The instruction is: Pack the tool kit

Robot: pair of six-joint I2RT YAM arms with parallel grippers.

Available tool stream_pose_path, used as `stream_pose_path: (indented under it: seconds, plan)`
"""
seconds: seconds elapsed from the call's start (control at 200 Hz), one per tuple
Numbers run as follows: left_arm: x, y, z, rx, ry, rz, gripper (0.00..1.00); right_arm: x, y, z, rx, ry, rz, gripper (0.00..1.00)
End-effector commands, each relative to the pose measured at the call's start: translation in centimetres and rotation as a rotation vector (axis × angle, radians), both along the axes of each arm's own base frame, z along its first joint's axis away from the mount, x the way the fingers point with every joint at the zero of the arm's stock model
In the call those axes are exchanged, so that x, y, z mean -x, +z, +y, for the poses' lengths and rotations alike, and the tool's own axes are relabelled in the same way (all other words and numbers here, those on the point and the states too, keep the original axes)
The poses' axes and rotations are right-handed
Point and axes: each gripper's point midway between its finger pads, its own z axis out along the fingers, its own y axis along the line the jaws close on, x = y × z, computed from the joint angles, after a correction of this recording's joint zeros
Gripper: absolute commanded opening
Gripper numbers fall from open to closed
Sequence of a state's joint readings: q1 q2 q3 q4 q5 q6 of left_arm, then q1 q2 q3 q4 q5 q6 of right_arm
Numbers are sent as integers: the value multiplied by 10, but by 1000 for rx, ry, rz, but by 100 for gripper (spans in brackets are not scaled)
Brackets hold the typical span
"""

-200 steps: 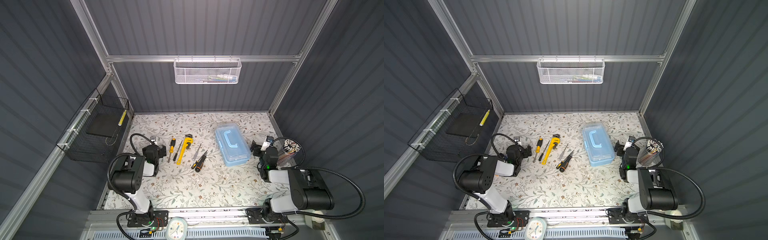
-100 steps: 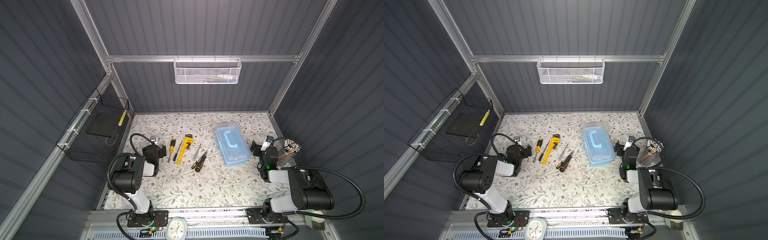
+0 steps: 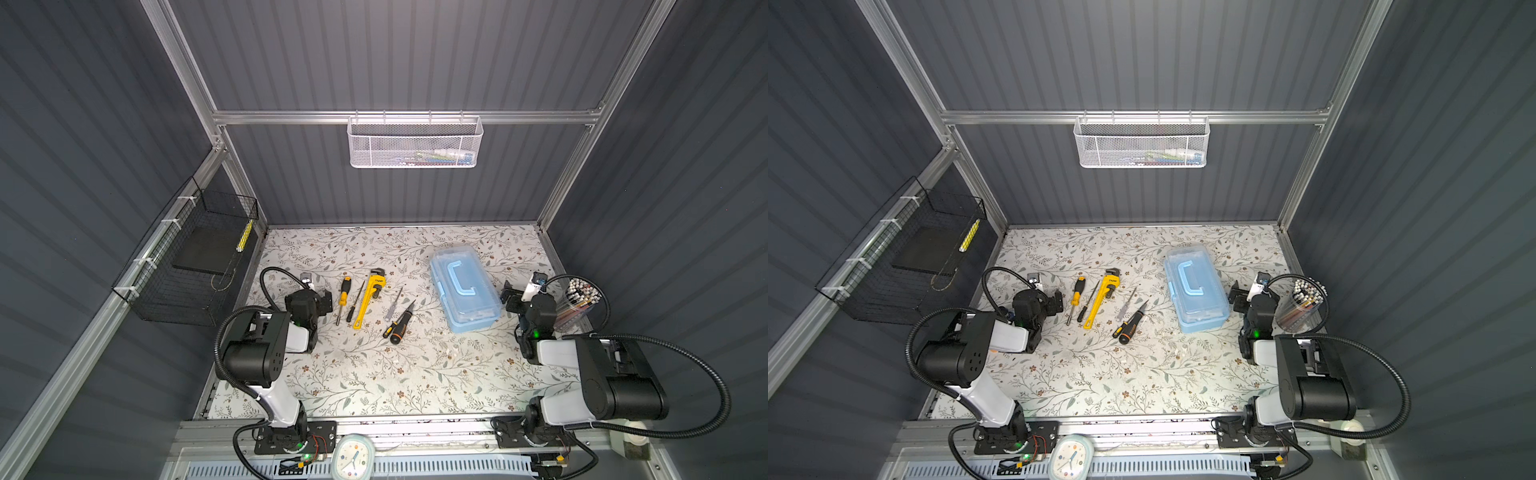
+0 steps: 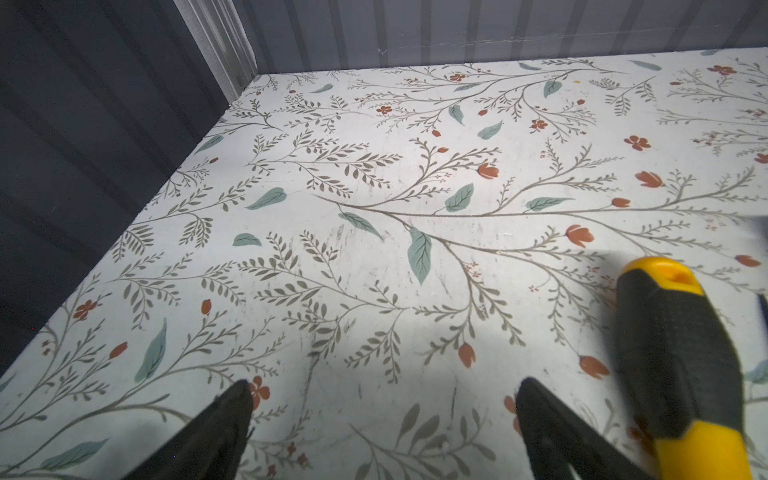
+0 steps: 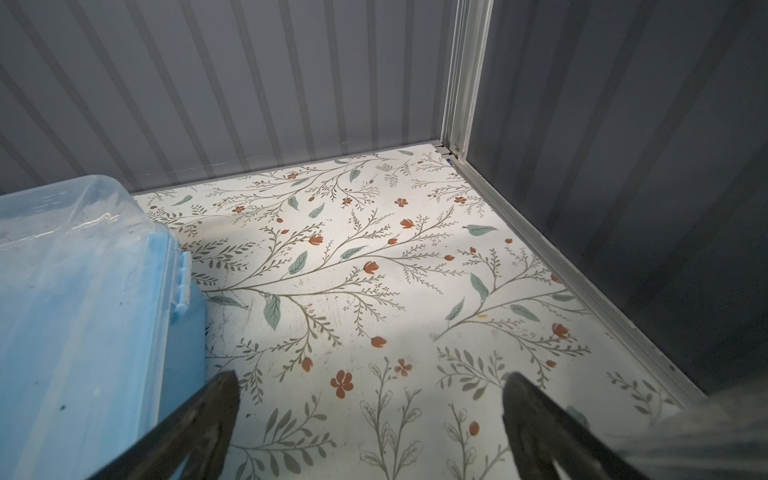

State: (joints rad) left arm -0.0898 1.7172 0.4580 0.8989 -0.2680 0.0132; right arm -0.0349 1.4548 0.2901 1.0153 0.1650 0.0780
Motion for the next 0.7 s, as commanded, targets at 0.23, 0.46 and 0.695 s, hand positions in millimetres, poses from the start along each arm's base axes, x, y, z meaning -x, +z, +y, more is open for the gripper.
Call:
stream_pose_path:
  seconds: [0.23, 0.46, 0.695]
  plan:
    - [-11, 29, 15, 6, 98, 25, 100, -2, 14, -2, -1, -10, 4, 99]
    - [-7, 130, -2, 190, 102, -65, 100, 5, 58, 17, -125, 40, 143, 99]
    - [19, 140, -122, 214, -168, -6, 100, 15, 80, 90, -103, 189, 272, 99]
